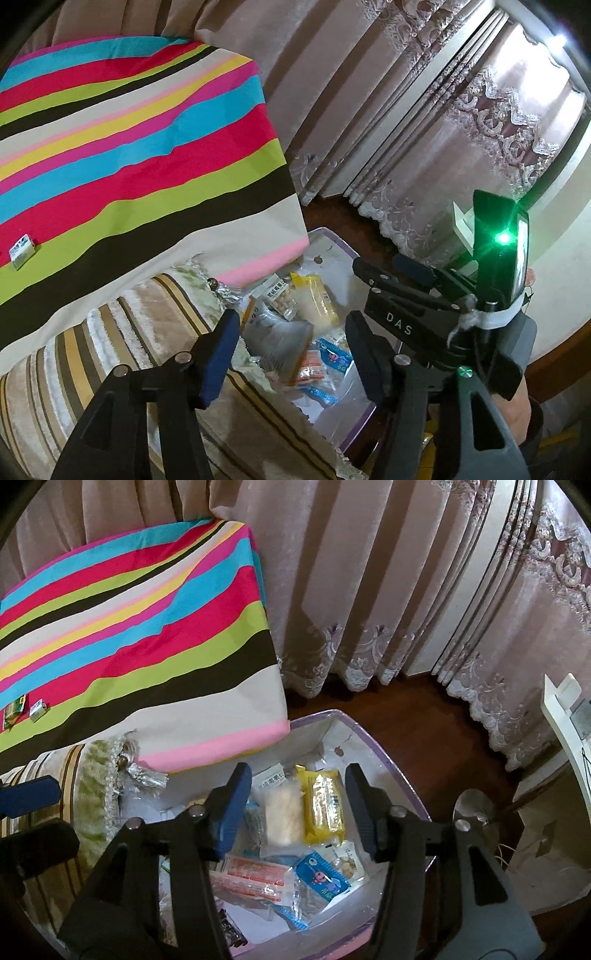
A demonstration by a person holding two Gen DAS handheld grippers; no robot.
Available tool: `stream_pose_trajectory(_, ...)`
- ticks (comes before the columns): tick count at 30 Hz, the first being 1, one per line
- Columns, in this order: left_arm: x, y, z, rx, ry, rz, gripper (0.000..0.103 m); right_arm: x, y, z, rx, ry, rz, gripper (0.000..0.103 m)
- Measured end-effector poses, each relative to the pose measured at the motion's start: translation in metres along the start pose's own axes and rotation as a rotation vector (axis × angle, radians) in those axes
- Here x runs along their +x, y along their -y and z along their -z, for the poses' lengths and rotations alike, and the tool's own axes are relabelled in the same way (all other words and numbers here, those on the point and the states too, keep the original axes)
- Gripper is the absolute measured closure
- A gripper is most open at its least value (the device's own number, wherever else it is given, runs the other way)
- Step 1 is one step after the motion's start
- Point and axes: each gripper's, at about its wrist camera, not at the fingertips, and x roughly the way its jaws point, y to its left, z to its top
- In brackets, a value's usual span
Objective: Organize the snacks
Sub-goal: 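Open both grippers to drop the packets into the box, then move both grippers back over the last two snacks on the bed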
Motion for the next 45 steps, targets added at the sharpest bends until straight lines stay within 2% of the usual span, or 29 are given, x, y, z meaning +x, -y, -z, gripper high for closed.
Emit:
stream_pose_trajectory(17, -0.004, -0.009, 0.000, -0.042, 0.010, -0.023, 0.041, -0.002, -0.007, 0.001, -0.023, -0.002, -0.007, 0.041)
stream_pose_trajectory(24, -0.005, -0.008, 0.001, -0.043, 0.016, -0.037, 0.041, -0.002, -0.009, 0.001, -0.030, -0.003, -0.022, 0.031)
stream_pose_trajectory(29, -0.008, -0.012, 0.002, -0.047, 0.025, -0.067, 0.041, -0.002, -0.013, 0.001, -0.044, -0.009, -0.040, 0.028)
stream_pose_trajectory(33, -0.017, -0.021, 0.002, -0.067, 0.059, -0.147, 0.041, -0.006, -0.024, 0.002, -0.062, -0.009, -0.071, 0.023)
stream_pose_trajectory(38, -0.030, -0.042, 0.003, -0.124, 0.076, -0.182, 0.041, -0.011, -0.049, 0.006, -0.115, -0.020, -0.125, 0.023)
stream_pose_trajectory(41, -0.043, -0.063, 0.008, -0.198, 0.089, -0.195, 0.041, -0.016, -0.064, 0.008, -0.115, -0.036, -0.202, 0.021)
stream_pose_trajectory(45, -0.070, -0.097, 0.015, -0.291, 0.137, -0.258, 0.041, -0.027, -0.089, 0.010, -0.136, -0.047, -0.296, 0.021)
